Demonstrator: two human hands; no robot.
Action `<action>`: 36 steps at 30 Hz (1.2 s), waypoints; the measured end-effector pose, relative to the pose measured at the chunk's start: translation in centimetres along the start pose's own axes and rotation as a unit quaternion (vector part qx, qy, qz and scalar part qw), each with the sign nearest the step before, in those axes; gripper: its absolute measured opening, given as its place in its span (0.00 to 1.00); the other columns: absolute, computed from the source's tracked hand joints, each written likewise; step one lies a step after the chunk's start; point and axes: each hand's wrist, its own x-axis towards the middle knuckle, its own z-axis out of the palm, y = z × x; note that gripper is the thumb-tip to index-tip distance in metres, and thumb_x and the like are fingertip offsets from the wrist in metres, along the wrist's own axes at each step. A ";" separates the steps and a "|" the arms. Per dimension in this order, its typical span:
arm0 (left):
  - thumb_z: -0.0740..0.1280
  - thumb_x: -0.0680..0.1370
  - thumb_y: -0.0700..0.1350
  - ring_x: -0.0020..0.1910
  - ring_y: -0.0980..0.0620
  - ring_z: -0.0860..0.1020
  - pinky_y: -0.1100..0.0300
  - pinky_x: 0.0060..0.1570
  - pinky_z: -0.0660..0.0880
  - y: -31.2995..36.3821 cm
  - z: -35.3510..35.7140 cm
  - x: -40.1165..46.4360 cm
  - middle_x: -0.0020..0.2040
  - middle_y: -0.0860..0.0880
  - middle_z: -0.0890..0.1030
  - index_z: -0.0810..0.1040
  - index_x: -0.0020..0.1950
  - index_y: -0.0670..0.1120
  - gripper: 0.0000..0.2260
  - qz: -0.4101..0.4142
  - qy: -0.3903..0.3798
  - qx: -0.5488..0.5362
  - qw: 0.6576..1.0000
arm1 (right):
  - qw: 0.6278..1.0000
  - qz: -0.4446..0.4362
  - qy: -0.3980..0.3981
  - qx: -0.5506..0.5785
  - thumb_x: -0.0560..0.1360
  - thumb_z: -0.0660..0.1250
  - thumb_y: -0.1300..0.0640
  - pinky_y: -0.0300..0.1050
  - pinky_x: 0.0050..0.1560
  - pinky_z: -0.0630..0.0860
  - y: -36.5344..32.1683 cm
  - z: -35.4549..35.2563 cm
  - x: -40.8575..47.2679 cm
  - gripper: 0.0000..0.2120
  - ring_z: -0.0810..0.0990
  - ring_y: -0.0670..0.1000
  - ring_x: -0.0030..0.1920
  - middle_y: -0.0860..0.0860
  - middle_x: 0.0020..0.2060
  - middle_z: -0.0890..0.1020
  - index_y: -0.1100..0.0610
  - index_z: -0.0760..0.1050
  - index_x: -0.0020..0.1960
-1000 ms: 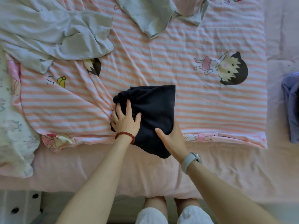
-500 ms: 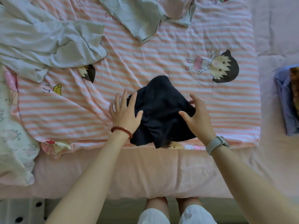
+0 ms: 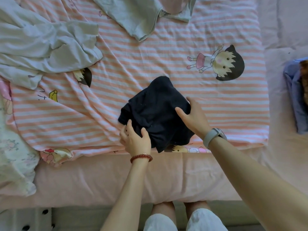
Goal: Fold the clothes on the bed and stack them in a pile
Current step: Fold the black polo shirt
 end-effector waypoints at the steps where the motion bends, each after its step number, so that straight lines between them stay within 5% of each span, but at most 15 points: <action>1: 0.66 0.75 0.42 0.67 0.42 0.63 0.48 0.63 0.64 0.0 0.1 0.4 0.69 0.42 0.64 0.64 0.71 0.45 0.25 -0.035 0.016 0.004 0.999 | 0.999 0.001 0.014 -0.041 0.75 0.63 0.46 0.55 0.62 0.70 0.1 -0.1 0.0 0.28 0.71 0.55 0.62 0.54 0.64 0.70 0.55 0.62 0.71; 5: 0.68 0.75 0.43 0.66 0.46 0.68 0.53 0.65 0.66 -0.6 -0.6 2.3 0.66 0.43 0.71 0.64 0.70 0.41 0.26 -0.074 -0.016 -0.115 0.990 | 0.961 -0.155 0.128 -0.191 0.74 0.66 0.54 0.54 0.59 0.67 -0.2 0.5 -2.1 0.24 0.71 0.59 0.60 0.57 0.60 0.73 0.58 0.67 0.68; 7: 0.68 0.75 0.47 0.65 0.44 0.69 0.49 0.63 0.67 -0.7 -1.0 2.6 0.65 0.43 0.72 0.67 0.69 0.43 0.24 -0.069 0.005 -0.036 0.997 | 0.946 -0.201 0.143 -0.208 0.74 0.66 0.56 0.55 0.59 0.66 -0.4 1.2 -2.7 0.22 0.72 0.59 0.59 0.56 0.60 0.74 0.58 0.70 0.67; 9: 0.68 0.74 0.47 0.64 0.41 0.66 0.47 0.61 0.65 -0.6 -1.4 2.4 0.64 0.41 0.70 0.67 0.69 0.44 0.25 -0.063 0.068 0.027 0.995 | 0.975 -0.131 0.116 -0.139 0.75 0.64 0.52 0.54 0.62 0.66 -1.4 1.4 -1.9 0.24 0.69 0.58 0.62 0.55 0.63 0.72 0.58 0.66 0.69; 12: 0.67 0.75 0.40 0.60 0.46 0.68 0.57 0.59 0.66 0.1 -1.7 1.5 0.61 0.40 0.70 0.68 0.68 0.42 0.22 0.004 0.106 -0.046 0.993 | 0.999 -0.010 0.048 -0.018 0.75 0.63 0.46 0.48 0.52 0.70 -2.7 0.8 0.9 0.25 0.74 0.57 0.58 0.55 0.58 0.75 0.60 0.66 0.66; 14: 0.64 0.77 0.40 0.58 0.49 0.70 0.63 0.59 0.66 0.4 -1.4 0.9 0.63 0.41 0.70 0.69 0.68 0.43 0.19 0.029 0.048 -0.064 0.996 | 1.000 0.009 0.001 -0.028 0.75 0.62 0.45 0.46 0.40 0.70 -3.2 0.3 2.4 0.17 0.77 0.56 0.46 0.55 0.44 0.78 0.59 0.71 0.53; 17: 0.62 0.78 0.46 0.71 0.44 0.60 0.50 0.70 0.58 1.1 -0.4 0.4 0.74 0.43 0.58 0.56 0.75 0.47 0.27 -0.036 -0.073 -0.062 0.995 | 0.996 -0.018 -0.047 -0.071 0.76 0.61 0.49 0.43 0.31 0.65 -3.5 0.0 3.1 0.12 0.74 0.53 0.35 0.50 0.33 0.74 0.58 0.69 0.44; 21: 0.60 0.79 0.53 0.75 0.44 0.50 0.49 0.72 0.52 2.5 0.8 0.8 0.77 0.44 0.48 0.42 0.77 0.49 0.34 -0.089 -0.109 -0.096 0.985 | 0.988 -0.127 -0.053 -0.070 0.78 0.60 0.53 0.39 0.33 0.65 -2.9 -0.5 1.9 0.05 0.71 0.46 0.35 0.47 0.36 0.74 0.55 0.68 0.49; 25: 0.51 0.80 0.61 0.75 0.42 0.49 0.47 0.72 0.48 3.4 1.4 2.0 0.77 0.47 0.50 0.46 0.77 0.53 0.29 -0.137 -0.079 -0.165 0.973 | 0.974 -0.205 -0.099 -0.003 0.78 0.61 0.57 0.28 0.42 0.68 -3.8 -1.4 -0.2 0.13 0.74 0.42 0.45 0.43 0.47 0.75 0.54 0.69 0.63; 28: 0.49 0.80 0.61 0.71 0.43 0.63 0.47 0.69 0.62 2.8 0.6 2.5 0.72 0.46 0.65 0.61 0.74 0.53 0.25 -0.147 -0.101 -0.333 0.926 | 0.962 -0.227 -0.143 0.052 0.78 0.62 0.57 0.25 0.45 0.69 -6.1 -2.4 -2.1 0.13 0.74 0.33 0.46 0.37 0.48 0.75 0.49 0.68 0.61; 30: 0.51 0.79 0.61 0.52 0.50 0.79 0.59 0.48 0.78 2.5 -1.0 1.7 0.53 0.49 0.81 0.78 0.60 0.55 0.20 -0.153 -0.149 -0.459 0.862 | 0.952 -0.238 -0.170 0.088 0.76 0.61 0.55 0.26 0.46 0.69 -7.7 -3.2 -3.6 0.12 0.75 0.33 0.46 0.39 0.48 0.76 0.49 0.68 0.59; 31: 0.52 0.79 0.62 0.47 0.52 0.81 0.62 0.40 0.78 2.3 -1.7 1.5 0.48 0.50 0.83 0.80 0.56 0.56 0.20 -0.157 -0.184 -0.501 0.831 | 0.947 -0.241 -0.185 0.103 0.75 0.61 0.54 0.28 0.47 0.70 -8.5 -3.5 -4.3 0.12 0.76 0.35 0.46 0.41 0.48 0.77 0.50 0.69 0.58; 34: 0.45 0.77 0.66 0.63 0.45 0.74 0.51 0.62 0.71 2.5 -3.4 0.5 0.63 0.43 0.76 0.72 0.68 0.46 0.33 -0.140 -0.353 -0.601 0.703 | 0.933 -0.232 -0.239 0.138 0.77 0.61 0.58 0.37 0.50 0.74 -9.7 -4.3 -6.0 0.11 0.78 0.44 0.50 0.48 0.50 0.79 0.53 0.71 0.59; 36: 0.45 0.78 0.66 0.65 0.46 0.72 0.47 0.71 0.59 3.3 -3.7 0.1 0.64 0.43 0.75 0.72 0.67 0.41 0.35 -0.099 -0.346 -0.557 0.749 | 0.931 -0.227 -0.244 0.149 0.78 0.61 0.60 0.40 0.52 0.74 -9.8 -4.6 -6.3 0.11 0.78 0.46 0.51 0.49 0.51 0.79 0.52 0.71 0.59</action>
